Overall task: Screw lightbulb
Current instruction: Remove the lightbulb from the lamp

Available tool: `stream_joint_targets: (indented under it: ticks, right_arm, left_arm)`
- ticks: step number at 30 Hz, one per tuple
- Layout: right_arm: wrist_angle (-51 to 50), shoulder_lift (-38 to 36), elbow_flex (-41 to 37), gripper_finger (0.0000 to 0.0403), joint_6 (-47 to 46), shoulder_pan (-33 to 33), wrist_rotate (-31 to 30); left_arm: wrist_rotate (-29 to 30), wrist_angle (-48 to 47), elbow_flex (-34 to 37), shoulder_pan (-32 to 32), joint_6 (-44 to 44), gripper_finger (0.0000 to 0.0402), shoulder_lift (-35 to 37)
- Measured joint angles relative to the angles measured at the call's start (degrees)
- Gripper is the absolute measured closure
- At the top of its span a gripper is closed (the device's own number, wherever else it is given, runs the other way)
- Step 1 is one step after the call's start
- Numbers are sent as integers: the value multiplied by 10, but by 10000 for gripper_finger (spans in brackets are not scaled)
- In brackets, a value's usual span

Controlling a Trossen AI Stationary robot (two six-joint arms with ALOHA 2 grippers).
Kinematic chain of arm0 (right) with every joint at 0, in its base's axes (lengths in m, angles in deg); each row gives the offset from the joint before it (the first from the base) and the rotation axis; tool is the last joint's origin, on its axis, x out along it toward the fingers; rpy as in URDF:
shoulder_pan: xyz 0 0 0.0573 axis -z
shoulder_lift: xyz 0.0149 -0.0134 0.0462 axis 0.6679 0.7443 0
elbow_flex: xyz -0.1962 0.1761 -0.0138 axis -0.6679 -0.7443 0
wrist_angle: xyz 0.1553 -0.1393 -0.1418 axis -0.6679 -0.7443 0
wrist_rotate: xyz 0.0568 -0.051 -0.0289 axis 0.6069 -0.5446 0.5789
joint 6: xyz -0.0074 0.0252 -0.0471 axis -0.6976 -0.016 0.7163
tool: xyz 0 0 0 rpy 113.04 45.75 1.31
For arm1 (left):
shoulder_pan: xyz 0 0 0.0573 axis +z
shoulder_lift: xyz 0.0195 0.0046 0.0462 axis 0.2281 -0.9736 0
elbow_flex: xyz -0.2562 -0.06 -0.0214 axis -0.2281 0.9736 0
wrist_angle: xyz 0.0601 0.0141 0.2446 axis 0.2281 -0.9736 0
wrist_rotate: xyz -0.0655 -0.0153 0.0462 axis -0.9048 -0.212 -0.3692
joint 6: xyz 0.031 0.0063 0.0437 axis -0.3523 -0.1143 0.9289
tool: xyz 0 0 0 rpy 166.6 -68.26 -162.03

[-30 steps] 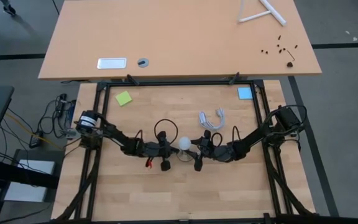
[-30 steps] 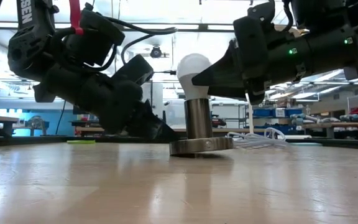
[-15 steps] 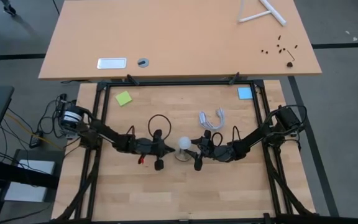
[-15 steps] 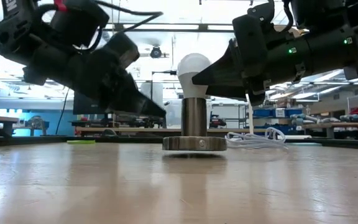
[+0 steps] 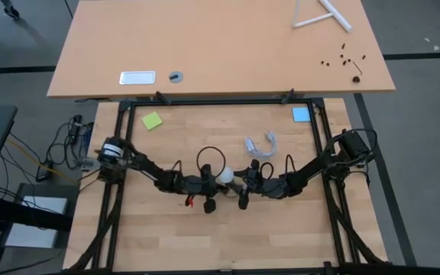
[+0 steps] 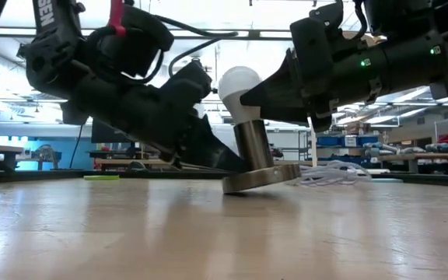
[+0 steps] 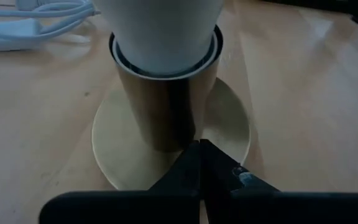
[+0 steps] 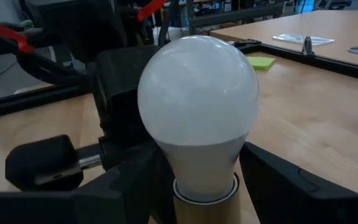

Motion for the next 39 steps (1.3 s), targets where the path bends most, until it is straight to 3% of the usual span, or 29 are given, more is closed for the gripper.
stream_joint_targets:
  ticks: [11,20,24,28,35,39]
  right_arm:
    - [-8,0,0,173,35,0,0]
    - [-8,0,1,173,35,1,-3]
    - [-7,0,1,173,32,1,-3]
    - [-7,0,1,173,30,1,-4]
    - [-8,0,1,173,30,1,-4]
    - [-9,0,1,173,30,1,-4]
  left_arm:
    - [7,-1,19,2,-2,395,4]
    - [-7,-117,30,1,20,395,80]
    - [-17,-132,30,1,-22,387,88]
    - [-25,-133,30,0,-47,354,88]
    - [-18,-141,30,0,-49,261,88]
    - [13,-143,30,1,-51,213,88]
